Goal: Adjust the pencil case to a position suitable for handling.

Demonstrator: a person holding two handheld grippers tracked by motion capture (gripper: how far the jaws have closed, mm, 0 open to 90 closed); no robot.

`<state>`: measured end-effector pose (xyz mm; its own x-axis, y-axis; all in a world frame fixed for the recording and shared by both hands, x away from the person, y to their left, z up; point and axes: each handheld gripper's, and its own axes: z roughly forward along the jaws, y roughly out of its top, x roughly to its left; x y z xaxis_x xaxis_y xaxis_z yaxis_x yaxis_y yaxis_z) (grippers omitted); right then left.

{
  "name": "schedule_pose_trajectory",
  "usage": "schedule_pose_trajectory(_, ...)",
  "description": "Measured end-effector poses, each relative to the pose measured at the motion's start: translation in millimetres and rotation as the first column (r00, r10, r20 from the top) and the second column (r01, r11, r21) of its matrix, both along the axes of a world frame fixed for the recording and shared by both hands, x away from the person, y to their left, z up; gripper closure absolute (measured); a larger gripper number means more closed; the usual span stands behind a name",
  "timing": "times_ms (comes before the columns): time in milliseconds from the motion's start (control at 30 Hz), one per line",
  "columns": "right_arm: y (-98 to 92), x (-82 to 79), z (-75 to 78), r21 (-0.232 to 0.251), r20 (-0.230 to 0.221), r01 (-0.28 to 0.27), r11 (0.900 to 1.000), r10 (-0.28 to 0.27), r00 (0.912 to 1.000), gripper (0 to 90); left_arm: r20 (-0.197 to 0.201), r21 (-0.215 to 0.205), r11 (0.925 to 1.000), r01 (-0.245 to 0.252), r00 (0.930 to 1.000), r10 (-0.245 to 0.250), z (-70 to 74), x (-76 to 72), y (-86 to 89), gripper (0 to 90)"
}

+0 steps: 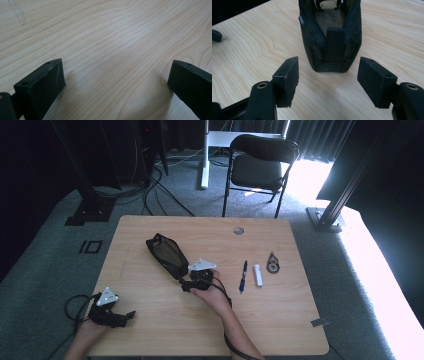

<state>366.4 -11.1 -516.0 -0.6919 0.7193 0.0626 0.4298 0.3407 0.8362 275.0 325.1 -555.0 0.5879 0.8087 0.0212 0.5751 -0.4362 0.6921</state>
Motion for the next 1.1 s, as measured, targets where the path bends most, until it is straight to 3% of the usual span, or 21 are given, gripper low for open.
schedule_pose_trajectory(167,7.9,4.4,2.5,0.014,0.036,-0.01,1.0,0.009,0.9993,35.6,-0.002,0.001,1.0,0.0,1.0,0.0,0.2,0.0,0.0,1.2)
schedule_pose_trajectory(400,15.2,10.8,5.3,-0.003,0.042,-0.005,1.0,0.005,0.9991,43.8,-0.001,0.001,1.0,0.0,1.0,0.0,0.1,0.0,0.0,1.2)
schedule_pose_trajectory(533,17.5,16.3,5.9,-0.008,0.002,0.018,1.0,-0.018,0.9998,60.0,-0.001,0.001,1.0,0.0,1.0,0.0,0.1,0.0,0.0,1.2)
schedule_pose_trajectory(700,15.6,16.6,4.5,-0.012,-0.019,0.036,0.999,-0.037,0.9992,72.6,-0.001,0.001,1.0,0.0,1.0,0.0,0.2,0.0,0.1,1.2)
schedule_pose_trajectory(1100,-3.7,3.9,3.8,0.021,-0.052,0.024,0.999,-0.023,0.9984,73.0,-0.001,0.001,1.0,0.001,1.0,-0.001,0.1,0.0,0.0,1.2)
